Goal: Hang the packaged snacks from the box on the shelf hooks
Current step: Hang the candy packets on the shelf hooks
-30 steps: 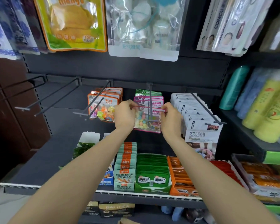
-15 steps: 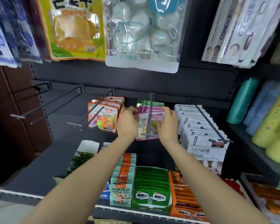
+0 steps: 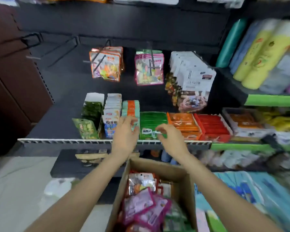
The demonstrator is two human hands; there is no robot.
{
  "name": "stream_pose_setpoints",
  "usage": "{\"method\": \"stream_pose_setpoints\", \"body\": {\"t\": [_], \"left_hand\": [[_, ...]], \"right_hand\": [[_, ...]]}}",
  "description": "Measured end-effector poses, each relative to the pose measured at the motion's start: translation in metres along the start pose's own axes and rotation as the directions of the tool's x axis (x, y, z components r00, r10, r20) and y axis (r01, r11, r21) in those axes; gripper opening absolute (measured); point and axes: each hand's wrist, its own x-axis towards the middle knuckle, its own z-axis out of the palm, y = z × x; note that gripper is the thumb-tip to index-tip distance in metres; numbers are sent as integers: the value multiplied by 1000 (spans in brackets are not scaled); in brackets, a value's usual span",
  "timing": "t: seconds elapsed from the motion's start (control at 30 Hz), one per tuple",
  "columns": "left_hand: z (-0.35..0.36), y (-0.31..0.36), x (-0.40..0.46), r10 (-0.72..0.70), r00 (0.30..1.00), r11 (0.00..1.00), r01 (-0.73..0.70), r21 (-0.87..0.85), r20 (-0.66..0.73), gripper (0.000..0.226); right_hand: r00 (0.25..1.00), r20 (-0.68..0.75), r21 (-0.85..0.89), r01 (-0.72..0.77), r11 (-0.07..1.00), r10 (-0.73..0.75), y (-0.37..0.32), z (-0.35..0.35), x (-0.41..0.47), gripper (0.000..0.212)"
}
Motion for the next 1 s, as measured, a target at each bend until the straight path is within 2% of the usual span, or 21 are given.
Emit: {"method": "stream_pose_setpoints", "body": {"t": [0.1,0.2,0.3,0.37,0.4,0.47,0.63,0.73,0.9,1.0], "left_hand": [[6,-18,-50,33,989,998,-41,49,142,24],[16,-41,-87,25,930,993,-67,102,368,25],[28,-59,-119,-14,769,974,-134,183,639,26],[34,-69,-136,-61,648,955,-184,234,759,36],[35,-72,-143,-85,610,943,-205,261,788,38],[37,-80,-153,-100,584,921,-252,297,805,32],[38,-88,-165,-95,632,885,-300,356,769,27],[33,-85,-166,-118,688,859,-291,421,716,17],[15,-75,-152,-119,856,893,-130,432,504,20],[-3,-70,-131,-57,945,955,-42,292,322,18]], "right_hand": [[983,169,-24,-67,997,70,19,27,-52,24],[943,301,-126,-110,986,144,39,51,-91,26],[899,383,-229,-131,964,213,59,67,-114,39],[869,433,-294,-116,949,240,71,75,-122,48],[854,458,-317,-104,943,248,74,78,-125,49],[827,502,-341,-82,936,255,75,82,-127,41],[826,499,-447,-14,894,263,82,88,-123,49],[841,485,-394,-36,919,241,80,85,-120,36],[953,273,-271,-55,961,132,69,71,-113,18],[989,140,-226,-5,974,37,56,57,-104,17]]}}
